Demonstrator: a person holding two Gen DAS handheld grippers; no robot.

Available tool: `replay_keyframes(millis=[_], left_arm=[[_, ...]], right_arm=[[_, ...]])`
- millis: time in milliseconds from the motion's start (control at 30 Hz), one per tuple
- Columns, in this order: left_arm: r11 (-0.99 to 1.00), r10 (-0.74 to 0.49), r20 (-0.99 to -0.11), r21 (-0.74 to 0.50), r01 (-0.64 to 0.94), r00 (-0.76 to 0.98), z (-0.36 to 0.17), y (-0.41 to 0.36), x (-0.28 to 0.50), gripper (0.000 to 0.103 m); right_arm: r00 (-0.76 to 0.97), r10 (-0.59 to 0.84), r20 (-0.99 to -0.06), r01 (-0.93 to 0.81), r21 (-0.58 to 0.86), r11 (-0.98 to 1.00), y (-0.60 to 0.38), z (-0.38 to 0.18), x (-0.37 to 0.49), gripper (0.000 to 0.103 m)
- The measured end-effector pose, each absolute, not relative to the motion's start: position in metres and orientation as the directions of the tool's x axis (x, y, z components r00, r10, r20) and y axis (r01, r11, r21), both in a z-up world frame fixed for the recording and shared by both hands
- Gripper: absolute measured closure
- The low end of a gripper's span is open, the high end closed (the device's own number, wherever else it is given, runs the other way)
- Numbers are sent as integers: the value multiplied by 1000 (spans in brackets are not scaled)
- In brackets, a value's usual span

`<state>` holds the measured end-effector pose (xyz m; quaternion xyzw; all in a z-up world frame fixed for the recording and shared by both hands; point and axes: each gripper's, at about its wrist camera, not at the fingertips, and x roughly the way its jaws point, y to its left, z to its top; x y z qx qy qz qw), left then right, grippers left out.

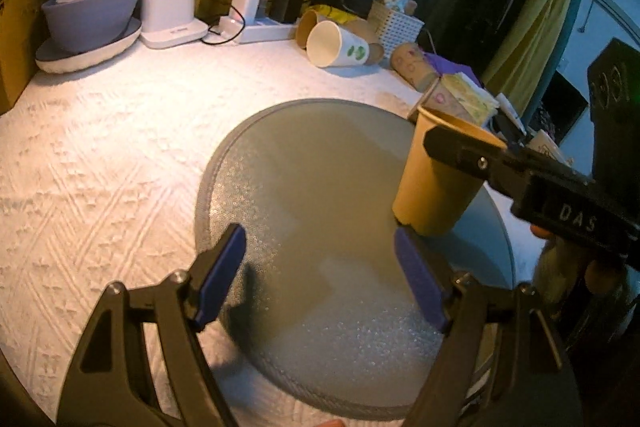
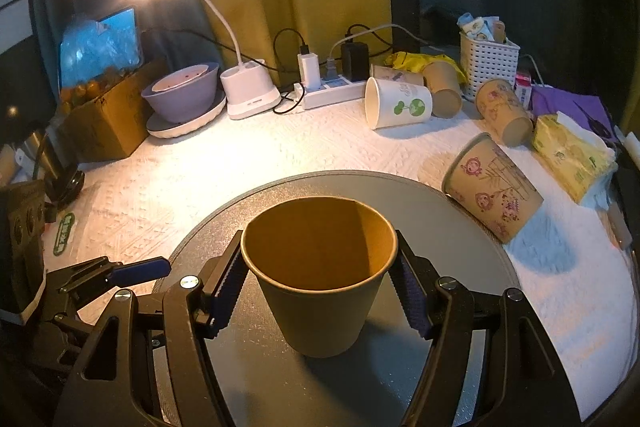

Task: Flip cup upright
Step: 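Lower the tan cup upright onto the grey mat with the right gripper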

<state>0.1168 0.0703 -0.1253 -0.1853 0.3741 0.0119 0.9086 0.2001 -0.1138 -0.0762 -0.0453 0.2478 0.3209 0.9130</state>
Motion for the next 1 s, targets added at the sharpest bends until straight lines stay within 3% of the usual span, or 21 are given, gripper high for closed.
replay_keyframes(millis=[1000], left_arm=[[934, -125, -647, -333, -132, 752, -108, 58, 86, 25]], right_arm=[[697, 507, -507, -570, 38, 821, -122, -98, 157, 27]])
